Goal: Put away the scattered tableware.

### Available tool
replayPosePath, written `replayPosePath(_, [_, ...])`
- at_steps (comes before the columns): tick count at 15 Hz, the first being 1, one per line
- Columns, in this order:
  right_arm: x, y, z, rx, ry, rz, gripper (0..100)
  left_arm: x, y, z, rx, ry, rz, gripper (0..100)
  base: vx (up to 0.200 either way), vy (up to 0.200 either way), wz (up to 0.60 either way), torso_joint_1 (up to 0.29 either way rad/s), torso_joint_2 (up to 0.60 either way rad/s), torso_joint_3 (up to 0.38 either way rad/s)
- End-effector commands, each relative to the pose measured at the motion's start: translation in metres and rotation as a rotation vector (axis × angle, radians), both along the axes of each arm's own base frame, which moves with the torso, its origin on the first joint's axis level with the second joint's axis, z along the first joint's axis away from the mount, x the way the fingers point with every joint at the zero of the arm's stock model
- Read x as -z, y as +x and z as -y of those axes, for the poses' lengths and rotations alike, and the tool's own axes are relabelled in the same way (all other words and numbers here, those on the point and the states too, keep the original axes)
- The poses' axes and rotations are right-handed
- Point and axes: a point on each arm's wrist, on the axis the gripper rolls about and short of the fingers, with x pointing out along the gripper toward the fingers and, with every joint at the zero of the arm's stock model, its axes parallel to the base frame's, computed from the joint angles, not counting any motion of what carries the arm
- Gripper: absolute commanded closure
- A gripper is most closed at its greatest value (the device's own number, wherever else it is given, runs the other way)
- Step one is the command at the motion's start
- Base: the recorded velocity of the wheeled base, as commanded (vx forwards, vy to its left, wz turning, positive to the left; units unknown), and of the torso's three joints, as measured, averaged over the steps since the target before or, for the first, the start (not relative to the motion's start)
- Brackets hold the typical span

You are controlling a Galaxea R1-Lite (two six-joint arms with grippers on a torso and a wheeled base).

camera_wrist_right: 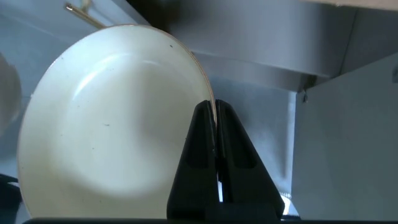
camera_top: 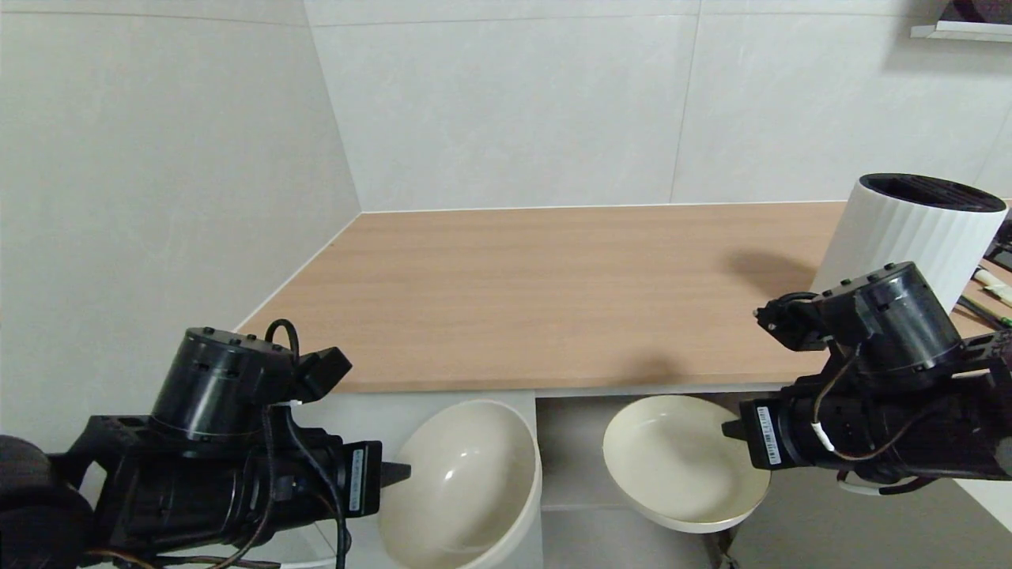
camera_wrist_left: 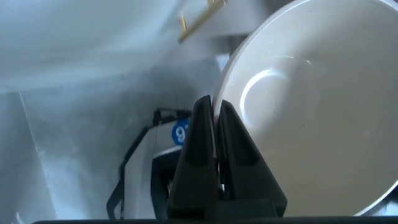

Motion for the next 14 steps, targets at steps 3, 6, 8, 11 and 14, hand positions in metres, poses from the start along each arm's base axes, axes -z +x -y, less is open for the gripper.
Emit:
replayPosePath(3, [0.016, 0.006, -0.007, -0.008, -0.036, -0.05, 100, 0.012, 0.001, 0.006, 0.017, 0.026, -0.046, 100, 0.0, 0.0, 0.0, 0.0, 0.0, 0.0])
replayPosePath(6, [0.02, 0.006, -0.01, -0.015, -0.048, -0.064, 100, 0.015, 0.003, 0.007, 0.016, 0.033, -0.058, 100, 0.0, 0.0, 0.0, 0.0, 0.0, 0.0])
replayPosePath(8, [0.022, 0.007, -0.01, -0.014, -0.051, -0.068, 100, 0.018, 0.005, 0.008, 0.015, 0.039, -0.067, 100, 0.0, 0.0, 0.0, -0.013, 0.03, 0.023])
replayPosePath(11, [0.022, 0.008, -0.01, -0.014, -0.052, -0.069, 100, 0.018, 0.005, 0.008, 0.015, 0.038, -0.066, 100, 0.0, 0.0, 0.0, -0.142, 0.33, 0.206])
replayPosePath(14, [0.023, 0.008, -0.011, -0.014, -0.054, -0.071, 100, 0.017, 0.005, 0.008, 0.015, 0.036, -0.061, 100, 0.0, 0.0, 0.0, -0.176, 0.47, 0.276])
